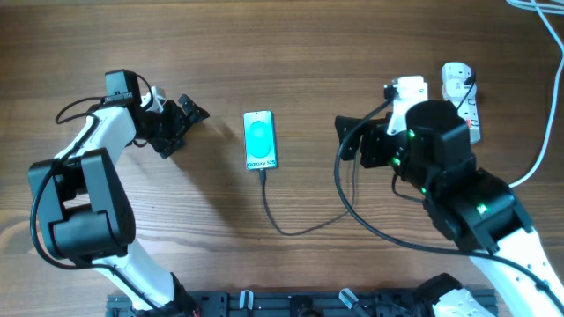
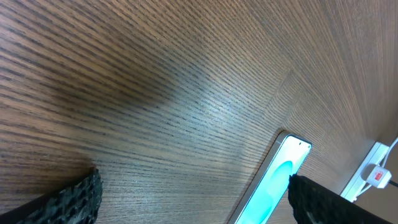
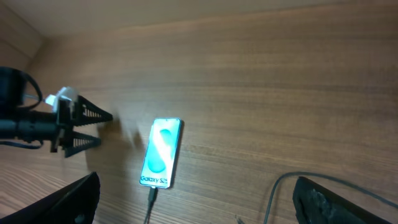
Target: Plug charger to phone and switch on socket
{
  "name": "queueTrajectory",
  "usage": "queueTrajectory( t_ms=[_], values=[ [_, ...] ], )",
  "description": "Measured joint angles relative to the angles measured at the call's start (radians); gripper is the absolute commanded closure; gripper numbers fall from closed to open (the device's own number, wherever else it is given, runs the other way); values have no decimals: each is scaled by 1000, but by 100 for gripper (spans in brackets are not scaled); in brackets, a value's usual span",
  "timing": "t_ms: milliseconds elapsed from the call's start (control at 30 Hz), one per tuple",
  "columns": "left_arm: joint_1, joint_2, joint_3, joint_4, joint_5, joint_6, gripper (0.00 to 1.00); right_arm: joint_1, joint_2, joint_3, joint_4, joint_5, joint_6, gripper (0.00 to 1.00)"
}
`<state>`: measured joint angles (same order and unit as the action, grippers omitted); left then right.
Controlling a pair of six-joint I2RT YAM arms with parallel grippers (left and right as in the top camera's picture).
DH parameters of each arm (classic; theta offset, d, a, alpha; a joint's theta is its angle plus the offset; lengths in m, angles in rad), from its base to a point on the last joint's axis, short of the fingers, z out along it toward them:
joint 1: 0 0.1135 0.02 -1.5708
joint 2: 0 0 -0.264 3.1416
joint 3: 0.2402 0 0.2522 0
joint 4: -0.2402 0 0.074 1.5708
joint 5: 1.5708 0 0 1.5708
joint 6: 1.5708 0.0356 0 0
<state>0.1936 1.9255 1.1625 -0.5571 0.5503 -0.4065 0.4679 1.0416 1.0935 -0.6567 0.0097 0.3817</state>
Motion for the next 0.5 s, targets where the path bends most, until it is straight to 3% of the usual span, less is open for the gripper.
queueTrajectory(
  t_ms=[300, 500],
  values=[
    [0, 0, 0, 0, 0, 0, 0, 0, -13, -19, -27, 42, 0, 0],
    [0, 0, 0, 0, 0, 0, 0, -23, -161, -283, 173, 76, -2, 0]
  ],
)
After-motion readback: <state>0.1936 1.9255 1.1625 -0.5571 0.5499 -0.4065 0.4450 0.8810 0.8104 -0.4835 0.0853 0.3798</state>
